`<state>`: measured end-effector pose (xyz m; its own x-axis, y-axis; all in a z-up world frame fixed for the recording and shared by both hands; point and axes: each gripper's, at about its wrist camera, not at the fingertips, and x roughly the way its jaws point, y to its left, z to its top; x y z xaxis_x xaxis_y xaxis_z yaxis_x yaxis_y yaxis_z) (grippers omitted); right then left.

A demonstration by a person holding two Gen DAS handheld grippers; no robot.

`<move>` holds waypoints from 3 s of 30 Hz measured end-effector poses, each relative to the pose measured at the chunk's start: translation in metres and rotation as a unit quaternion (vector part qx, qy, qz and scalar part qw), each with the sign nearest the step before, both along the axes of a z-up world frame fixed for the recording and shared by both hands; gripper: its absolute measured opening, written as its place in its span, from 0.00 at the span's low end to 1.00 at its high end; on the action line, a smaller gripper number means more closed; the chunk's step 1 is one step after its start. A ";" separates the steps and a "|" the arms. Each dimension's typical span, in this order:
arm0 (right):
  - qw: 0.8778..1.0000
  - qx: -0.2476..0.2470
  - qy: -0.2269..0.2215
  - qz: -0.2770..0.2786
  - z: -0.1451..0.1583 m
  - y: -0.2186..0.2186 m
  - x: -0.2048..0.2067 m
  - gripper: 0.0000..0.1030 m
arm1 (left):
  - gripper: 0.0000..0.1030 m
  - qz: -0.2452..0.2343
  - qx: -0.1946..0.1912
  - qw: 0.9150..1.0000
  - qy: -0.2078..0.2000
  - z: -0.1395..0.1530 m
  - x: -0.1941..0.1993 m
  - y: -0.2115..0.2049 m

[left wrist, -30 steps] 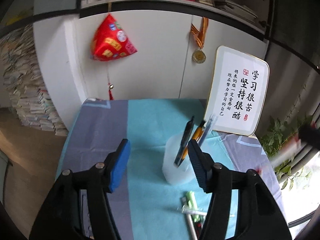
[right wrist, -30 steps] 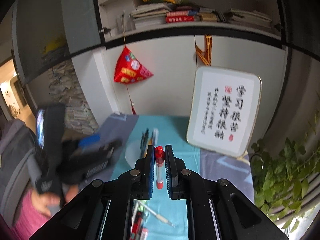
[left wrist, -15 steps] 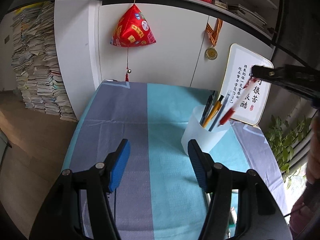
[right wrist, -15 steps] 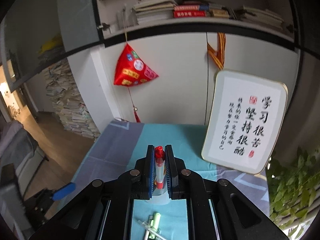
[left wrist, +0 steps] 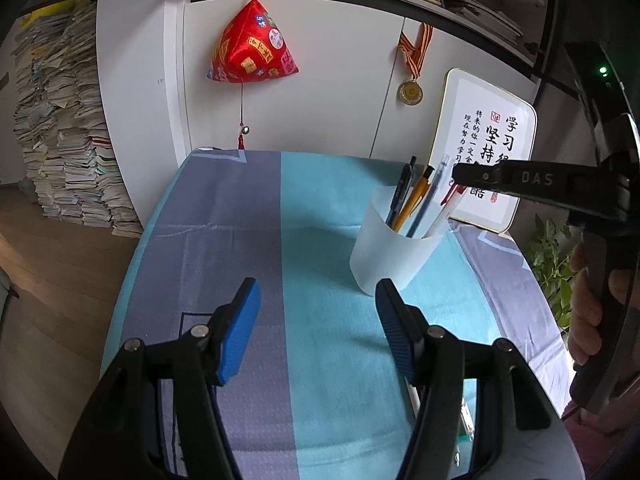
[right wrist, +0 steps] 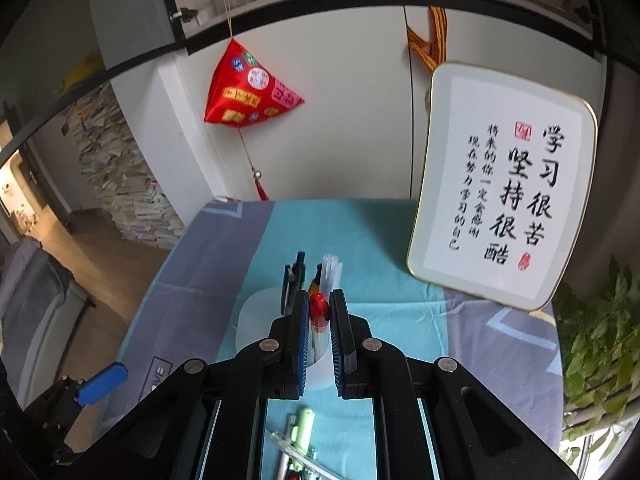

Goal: Organize stationery
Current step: 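Lower the red pen into the cup and open the right tool, then grasp the white pen with the left tool while the right tool approaches the clear beige-grip pen, then grasp the clear beige-grip pen with the right tool while the left tool lifts the white pen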

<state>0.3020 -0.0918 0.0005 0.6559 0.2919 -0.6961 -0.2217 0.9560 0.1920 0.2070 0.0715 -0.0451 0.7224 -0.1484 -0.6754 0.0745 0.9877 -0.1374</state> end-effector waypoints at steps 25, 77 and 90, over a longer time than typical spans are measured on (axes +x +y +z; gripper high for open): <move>0.970 -0.146 0.088 0.171 -0.106 -0.012 -0.087 0.35 | 0.57 -0.018 0.006 0.998 0.054 -0.028 -0.026 -0.019; 0.989 -0.055 0.131 0.046 -0.096 -0.063 -0.080 0.39 | 0.37 0.007 0.074 0.983 0.168 -0.085 0.026 -0.059; 0.983 -0.093 0.147 0.057 -0.108 -0.039 -0.059 0.39 | 0.08 -0.026 0.045 0.992 0.116 -0.053 0.010 -0.059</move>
<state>0.2432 -0.1311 -0.1074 0.3887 0.2020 -0.8989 -0.2906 0.9527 0.0884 0.2166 0.0128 -0.0986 0.5393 -0.1123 -0.8346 0.1015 0.9925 -0.0680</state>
